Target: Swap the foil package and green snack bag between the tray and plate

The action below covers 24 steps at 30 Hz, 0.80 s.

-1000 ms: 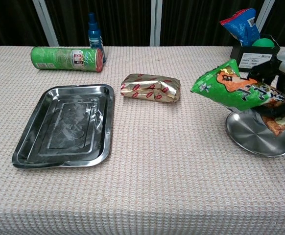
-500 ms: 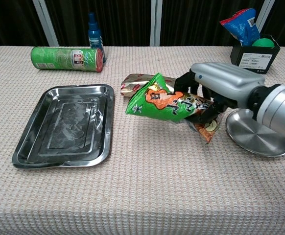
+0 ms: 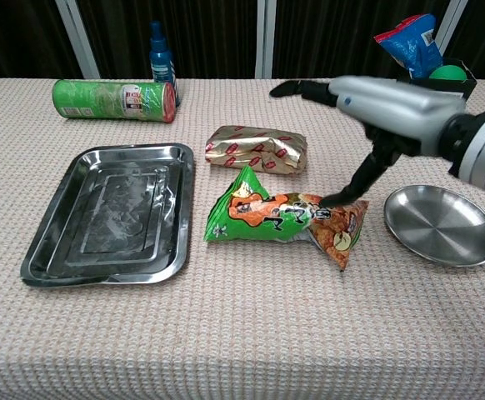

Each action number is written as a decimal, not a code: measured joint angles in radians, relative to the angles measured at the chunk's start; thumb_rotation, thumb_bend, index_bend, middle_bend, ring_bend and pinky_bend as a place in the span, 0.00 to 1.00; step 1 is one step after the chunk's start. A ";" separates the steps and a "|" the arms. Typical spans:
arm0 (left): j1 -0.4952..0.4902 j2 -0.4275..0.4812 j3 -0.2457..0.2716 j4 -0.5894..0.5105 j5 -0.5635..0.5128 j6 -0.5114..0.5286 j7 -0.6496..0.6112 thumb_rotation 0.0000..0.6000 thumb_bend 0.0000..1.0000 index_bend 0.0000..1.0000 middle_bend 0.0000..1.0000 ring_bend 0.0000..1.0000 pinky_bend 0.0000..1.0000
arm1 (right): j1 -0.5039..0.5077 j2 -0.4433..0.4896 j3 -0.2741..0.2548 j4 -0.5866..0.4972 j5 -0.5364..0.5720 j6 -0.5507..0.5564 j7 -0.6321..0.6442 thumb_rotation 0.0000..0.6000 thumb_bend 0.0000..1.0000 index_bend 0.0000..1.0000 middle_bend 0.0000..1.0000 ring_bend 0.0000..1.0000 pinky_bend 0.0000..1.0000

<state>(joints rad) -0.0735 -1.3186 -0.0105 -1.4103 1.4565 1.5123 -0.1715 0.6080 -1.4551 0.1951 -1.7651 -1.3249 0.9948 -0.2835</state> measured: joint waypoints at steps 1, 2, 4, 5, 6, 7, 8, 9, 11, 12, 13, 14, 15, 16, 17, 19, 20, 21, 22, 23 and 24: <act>0.000 0.000 -0.001 0.000 0.001 -0.001 0.000 1.00 0.13 0.13 0.15 0.04 0.11 | -0.002 0.017 0.012 -0.008 0.000 0.008 0.019 1.00 0.00 0.00 0.02 0.00 0.00; 0.000 -0.001 -0.001 -0.001 0.002 -0.003 -0.001 1.00 0.13 0.13 0.15 0.04 0.11 | -0.001 0.031 0.025 -0.011 0.004 0.013 0.034 1.00 0.00 0.00 0.03 0.00 0.00; 0.000 -0.003 -0.001 0.000 0.006 -0.005 0.000 1.00 0.13 0.13 0.15 0.04 0.11 | 0.011 0.041 0.055 -0.003 0.027 0.008 0.048 1.00 0.00 0.00 0.04 0.00 0.00; 0.000 -0.004 -0.001 0.000 0.007 -0.006 0.001 1.00 0.13 0.13 0.15 0.04 0.11 | 0.021 0.039 0.061 0.007 0.043 -0.003 0.046 1.00 0.00 0.00 0.04 0.00 0.00; 0.001 -0.006 -0.001 0.001 0.008 -0.008 0.002 1.00 0.13 0.13 0.15 0.04 0.11 | 0.038 0.032 0.068 0.025 0.069 -0.021 0.039 1.00 0.00 0.00 0.04 0.00 0.00; 0.001 -0.007 -0.001 0.001 0.007 -0.010 0.001 1.00 0.13 0.13 0.15 0.04 0.11 | 0.052 0.023 0.072 0.041 0.092 -0.036 0.029 1.00 0.00 0.00 0.04 0.00 0.00; 0.002 -0.009 -0.002 0.000 0.007 -0.011 -0.001 1.00 0.13 0.13 0.15 0.04 0.11 | 0.068 0.011 0.077 0.060 0.117 -0.049 0.016 1.00 0.00 0.00 0.04 0.00 0.00; 0.002 -0.011 -0.002 0.000 0.008 -0.012 -0.002 1.00 0.13 0.13 0.15 0.04 0.11 | 0.091 -0.009 0.082 0.088 0.153 -0.065 -0.005 1.00 0.00 0.00 0.05 0.00 0.00; 0.001 -0.014 -0.002 0.001 0.013 -0.013 -0.002 1.00 0.13 0.13 0.15 0.04 0.11 | 0.126 -0.048 0.091 0.131 0.209 -0.087 -0.038 1.00 0.00 0.00 0.05 0.00 0.01; 0.000 -0.017 -0.002 0.001 0.018 -0.014 -0.003 1.00 0.13 0.13 0.15 0.04 0.11 | 0.150 -0.075 0.098 0.160 0.249 -0.099 -0.058 1.00 0.00 0.00 0.05 0.00 0.01; 0.000 -0.018 -0.001 0.002 0.022 -0.014 -0.004 1.00 0.13 0.13 0.15 0.04 0.11 | 0.168 -0.098 0.103 0.182 0.279 -0.108 -0.073 1.00 0.00 0.00 0.06 0.00 0.02; -0.001 -0.020 0.001 0.003 0.026 -0.015 -0.004 1.00 0.13 0.13 0.15 0.04 0.11 | 0.186 -0.122 0.108 0.206 0.309 -0.114 -0.087 1.00 0.00 0.00 0.07 0.00 0.03; -0.002 -0.023 0.002 0.006 0.031 -0.016 -0.004 1.00 0.13 0.13 0.15 0.04 0.11 | 0.211 -0.155 0.114 0.239 0.347 -0.121 -0.106 1.00 0.00 0.00 0.08 0.00 0.04; -0.002 -0.025 0.003 0.008 0.033 -0.018 -0.005 1.00 0.13 0.13 0.15 0.04 0.11 | 0.228 -0.180 0.118 0.265 0.372 -0.125 -0.120 1.00 0.00 0.00 0.08 0.00 0.04; -0.002 -0.026 0.004 0.010 0.034 -0.020 -0.006 1.00 0.13 0.13 0.15 0.04 0.11 | 0.245 -0.204 0.122 0.290 0.397 -0.128 -0.133 1.00 0.00 0.01 0.09 0.01 0.05; -0.002 -0.028 0.005 0.014 0.035 -0.023 -0.011 1.00 0.13 0.13 0.15 0.04 0.11 | 0.280 -0.257 0.131 0.347 0.447 -0.129 -0.162 1.00 0.01 0.04 0.11 0.03 0.09; -0.001 -0.028 0.005 0.016 0.035 -0.023 -0.013 1.00 0.13 0.13 0.15 0.04 0.11 | 0.293 -0.278 0.135 0.371 0.466 -0.128 -0.173 1.00 0.01 0.04 0.12 0.03 0.10; 0.001 -0.029 0.005 0.018 0.035 -0.023 -0.016 1.00 0.13 0.13 0.15 0.04 0.11 | 0.309 -0.304 0.140 0.402 0.491 -0.126 -0.186 1.00 0.01 0.06 0.12 0.04 0.12; 0.002 -0.028 0.005 0.019 0.034 -0.023 -0.019 1.00 0.13 0.13 0.15 0.04 0.11 | 0.321 -0.322 0.143 0.425 0.509 -0.124 -0.197 1.00 0.02 0.06 0.13 0.05 0.12; 0.003 -0.028 0.005 0.021 0.034 -0.023 -0.022 1.00 0.13 0.13 0.15 0.04 0.11 | 0.332 -0.339 0.146 0.448 0.526 -0.122 -0.208 1.00 0.02 0.07 0.13 0.06 0.14; 0.005 -0.027 0.006 0.024 0.034 -0.022 -0.025 1.00 0.13 0.13 0.15 0.04 0.11 | 0.347 -0.362 0.150 0.478 0.548 -0.120 -0.222 1.00 0.03 0.08 0.15 0.08 0.15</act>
<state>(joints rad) -0.0684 -1.3455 -0.0050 -1.3867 1.4907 1.4902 -0.1964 0.9547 -1.8174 0.3452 -1.2873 -0.7768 0.8753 -0.5058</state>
